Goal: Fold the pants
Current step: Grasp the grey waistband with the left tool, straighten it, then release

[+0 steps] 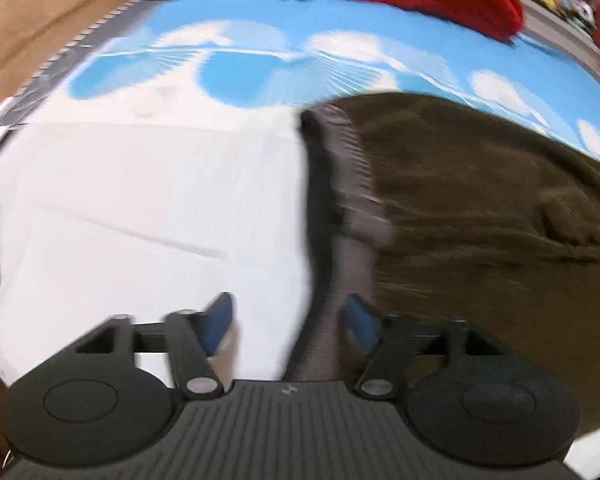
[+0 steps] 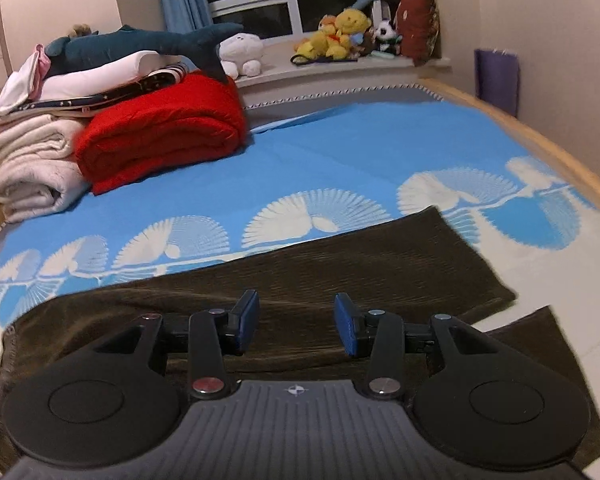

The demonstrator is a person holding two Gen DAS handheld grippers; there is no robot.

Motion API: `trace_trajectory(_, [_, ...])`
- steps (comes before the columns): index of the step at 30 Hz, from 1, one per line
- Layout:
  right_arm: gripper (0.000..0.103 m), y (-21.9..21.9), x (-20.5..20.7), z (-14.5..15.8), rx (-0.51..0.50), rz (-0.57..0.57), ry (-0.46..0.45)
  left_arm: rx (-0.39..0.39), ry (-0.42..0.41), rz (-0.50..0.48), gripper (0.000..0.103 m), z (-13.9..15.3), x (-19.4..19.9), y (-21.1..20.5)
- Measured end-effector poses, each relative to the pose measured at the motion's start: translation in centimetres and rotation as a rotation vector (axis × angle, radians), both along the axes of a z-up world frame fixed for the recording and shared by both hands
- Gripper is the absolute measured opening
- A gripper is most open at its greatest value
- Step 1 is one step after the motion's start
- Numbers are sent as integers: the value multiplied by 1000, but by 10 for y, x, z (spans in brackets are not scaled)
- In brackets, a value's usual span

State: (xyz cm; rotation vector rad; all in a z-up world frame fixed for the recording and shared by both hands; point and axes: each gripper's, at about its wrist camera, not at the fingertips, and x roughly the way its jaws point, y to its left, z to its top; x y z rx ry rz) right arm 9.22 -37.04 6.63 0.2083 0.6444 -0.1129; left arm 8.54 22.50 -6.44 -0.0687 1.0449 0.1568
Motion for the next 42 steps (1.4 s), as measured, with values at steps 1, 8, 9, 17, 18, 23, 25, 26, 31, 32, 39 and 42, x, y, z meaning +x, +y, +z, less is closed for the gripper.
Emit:
trace_trajectory(1, [45, 1, -5, -4, -17, -5, -5, -23, 10, 23, 75, -2, -1, 8])
trace_trajectory(8, [50, -14, -27, -7, 88, -168, -38, -85, 82, 36, 79, -17, -1, 17])
trace_trajectory(9, [50, -13, -26, -9, 86, -169, -26, -85, 85, 25, 79, -21, 1, 14])
trace_trajectory(17, [50, -4, -17, -19, 60, -137, 34, -29, 85, -49, 80, -34, 10, -10])
trace_trajectory(18, [50, -5, -17, -19, 62, -135, 36, -26, 85, -61, 80, -36, 13, -12])
trace_trajectory(23, [50, -8, -15, -22, 68, -137, 54, -9, 115, -126, 79, -45, 18, -21])
trace_trajectory(25, [50, -9, -16, -22, 67, -134, 55, -39, 135, -130, 72, -48, 20, -19])
trace_trajectory(26, [51, -9, -16, -22, 65, -131, 55, -58, 137, -134, 61, -49, 21, -18])
trace_trajectory(31, [51, -10, -16, -23, 47, -126, 63, -52, 131, -186, 45, -50, 21, -26])
trace_trajectory(32, [51, -10, -16, -23, 44, -127, 63, -53, 128, -190, 41, -49, 21, -26])
trace_trajectory(39, [51, -9, -17, -23, 32, -129, 66, -32, 147, -207, 34, -46, 15, -28])
trace_trajectory(42, [51, -6, -16, -22, 26, -125, 66, 6, 161, -222, 35, -45, 11, -33])
